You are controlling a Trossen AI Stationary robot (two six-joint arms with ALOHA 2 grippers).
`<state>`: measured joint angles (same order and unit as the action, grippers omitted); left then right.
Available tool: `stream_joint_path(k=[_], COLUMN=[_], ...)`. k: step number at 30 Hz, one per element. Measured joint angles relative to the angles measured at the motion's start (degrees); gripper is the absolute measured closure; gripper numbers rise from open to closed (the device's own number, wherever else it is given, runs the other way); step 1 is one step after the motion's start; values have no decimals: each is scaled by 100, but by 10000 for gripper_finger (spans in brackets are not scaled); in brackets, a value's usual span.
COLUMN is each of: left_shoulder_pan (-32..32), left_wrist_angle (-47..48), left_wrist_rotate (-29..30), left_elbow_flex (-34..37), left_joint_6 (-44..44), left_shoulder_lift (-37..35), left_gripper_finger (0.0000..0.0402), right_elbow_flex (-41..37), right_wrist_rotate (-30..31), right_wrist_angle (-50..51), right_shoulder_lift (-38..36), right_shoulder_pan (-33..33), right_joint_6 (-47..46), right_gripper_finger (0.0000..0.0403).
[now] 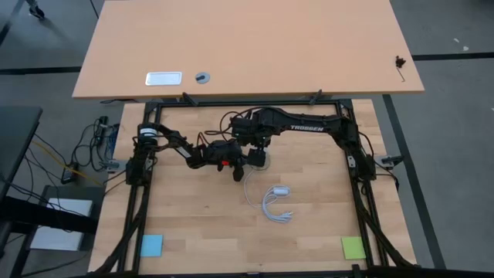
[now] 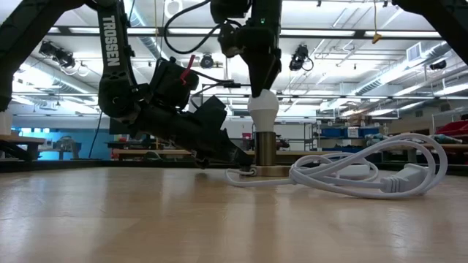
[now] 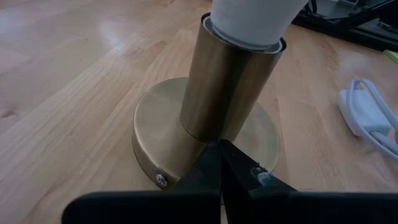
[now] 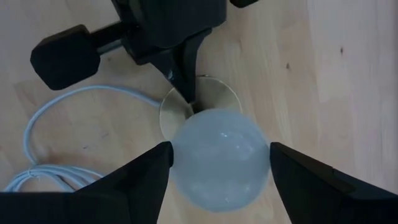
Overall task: Screw lightbulb
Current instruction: Remove the white lightbulb from the golden lamp
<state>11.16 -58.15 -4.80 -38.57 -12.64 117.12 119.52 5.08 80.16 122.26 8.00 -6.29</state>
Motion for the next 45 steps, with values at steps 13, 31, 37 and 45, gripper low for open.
stream_joint_path(k=[13,31,37,45], left_shoulder_pan=[-2,-2,-2,0], left_wrist_angle=[-13,-17,-17,-17], left_wrist_rotate=[-2,-46,-46,-63], left_elbow_flex=[0,1,1,0], left_joint_6=[13,32,35,37], left_shoulder_lift=[0,2,2,2], left_gripper_finger=[401,401,401,401], right_elbow_flex=[496,498,493,123], right_wrist_rotate=[278,432,410,73], right_wrist_angle=[310,820,642,391], right_shoulder_lift=[54,55,52,39], right_shoulder_pan=[-124,-109,-103,139], right_joint_6=[312,368,471,352], right_gripper_finger=[85,67,45,38])
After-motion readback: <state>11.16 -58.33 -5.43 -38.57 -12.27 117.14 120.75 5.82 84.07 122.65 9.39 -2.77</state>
